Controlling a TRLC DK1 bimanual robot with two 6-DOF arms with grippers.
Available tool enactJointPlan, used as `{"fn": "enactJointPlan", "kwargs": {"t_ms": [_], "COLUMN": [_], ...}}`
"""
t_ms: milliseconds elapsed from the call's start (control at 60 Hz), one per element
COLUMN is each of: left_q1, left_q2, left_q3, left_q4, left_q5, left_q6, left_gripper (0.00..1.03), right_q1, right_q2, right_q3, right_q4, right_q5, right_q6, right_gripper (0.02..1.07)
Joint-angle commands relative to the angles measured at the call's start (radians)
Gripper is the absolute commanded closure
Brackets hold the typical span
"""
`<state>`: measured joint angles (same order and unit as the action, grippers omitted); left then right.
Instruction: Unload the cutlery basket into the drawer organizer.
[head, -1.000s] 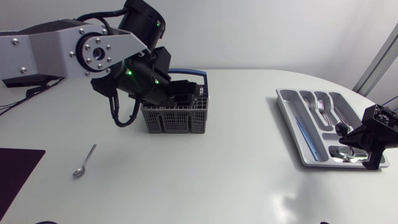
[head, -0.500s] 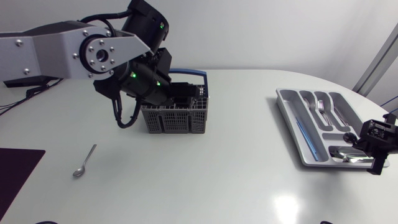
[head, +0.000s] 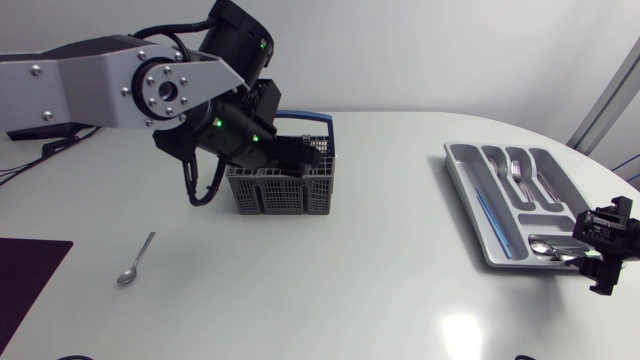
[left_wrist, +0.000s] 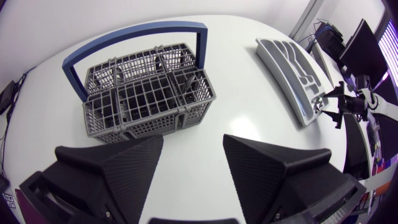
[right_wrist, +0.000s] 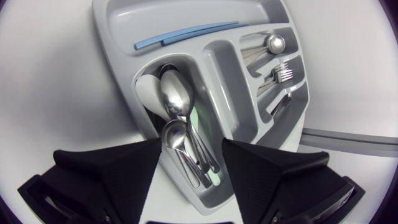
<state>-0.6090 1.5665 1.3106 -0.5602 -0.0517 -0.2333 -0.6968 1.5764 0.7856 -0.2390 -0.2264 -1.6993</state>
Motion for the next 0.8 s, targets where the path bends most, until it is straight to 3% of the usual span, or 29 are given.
{"fn": "enactJointPlan", "kwargs": {"t_ms": [0,417,483,783], "left_q1": [0.011,0.023,0.022,0.055], "left_q2": [-0.002,-0.014,-0.016,-0.034], "left_q3": [-0.004,-0.024,-0.031,-0.063], "left_q4": [-0.003,0.002,0.002,0.002], "left_q5": [-0.004,0.01,0.018,0.062], "left_q6": [0.052,0.206,0.226,0.284], "left_gripper": [0.35,0.34,0.29,0.28], "right_q1": [-0.001,0.183,0.218,0.513], "right_q2": [-0.021,-0.22,-0.234,-0.269], "right_q3": [-0.017,0.141,0.17,0.319], "right_q4": [-0.014,-0.414,-0.467,-0.677], "right_q5": [0.006,-0.09,-0.108,-0.137], "right_q6": [-0.016,0.29,0.36,0.747], "right_gripper": [0.09,0.08,0.08,0.08]}}
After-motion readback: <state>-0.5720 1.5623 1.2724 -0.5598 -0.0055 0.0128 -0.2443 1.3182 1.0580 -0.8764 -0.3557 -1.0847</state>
